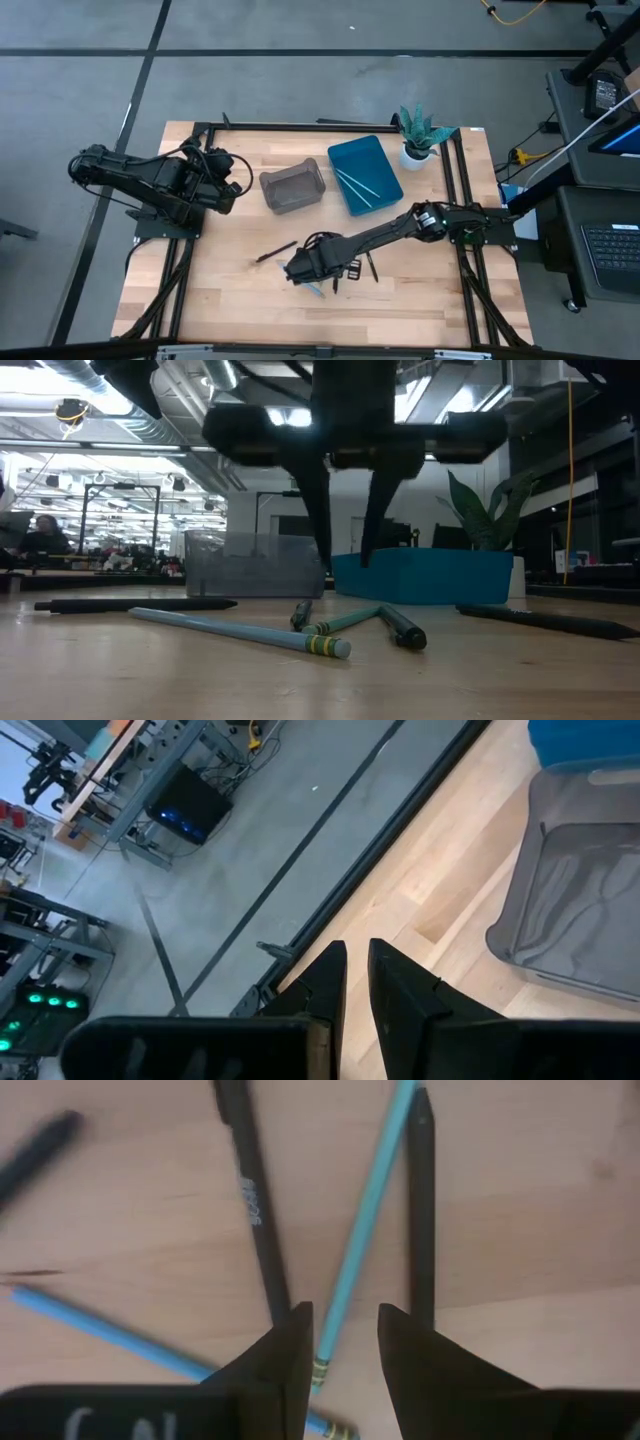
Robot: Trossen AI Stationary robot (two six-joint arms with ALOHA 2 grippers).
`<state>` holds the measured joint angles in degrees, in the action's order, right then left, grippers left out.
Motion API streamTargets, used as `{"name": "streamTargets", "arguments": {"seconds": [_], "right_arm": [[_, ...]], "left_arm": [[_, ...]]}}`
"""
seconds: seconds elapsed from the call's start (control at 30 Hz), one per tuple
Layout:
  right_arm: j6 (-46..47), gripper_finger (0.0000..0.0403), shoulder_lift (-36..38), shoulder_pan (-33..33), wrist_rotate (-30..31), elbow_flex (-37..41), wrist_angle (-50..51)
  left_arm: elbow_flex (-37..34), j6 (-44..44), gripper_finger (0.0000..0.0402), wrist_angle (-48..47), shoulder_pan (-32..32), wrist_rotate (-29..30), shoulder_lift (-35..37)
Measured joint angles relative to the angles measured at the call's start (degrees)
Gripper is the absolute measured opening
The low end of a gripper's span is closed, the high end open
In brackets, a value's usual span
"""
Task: Sort pens & pencils
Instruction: Put the light blue colored pencil into the blue bin
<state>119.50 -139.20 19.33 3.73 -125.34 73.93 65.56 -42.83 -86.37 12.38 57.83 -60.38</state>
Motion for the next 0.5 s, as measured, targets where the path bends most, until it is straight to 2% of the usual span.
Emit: {"name": "streamTargets", "arguments": {"seconds": [0.1,0.5], "right_arm": [[-0.14,0.0116,-1.08,0.0,-2.6,0.02,-0.83],[-1.11,0.0116,-2.23,-0.18,-2.87,0.02,-1.21]], "left_arm": [[0.0,0.0,0.0041,-0.22,0.02,-0.08,0.02],[0.0,2.75,0.0041,-0.09,0.02,-0.14,0.01]]}}
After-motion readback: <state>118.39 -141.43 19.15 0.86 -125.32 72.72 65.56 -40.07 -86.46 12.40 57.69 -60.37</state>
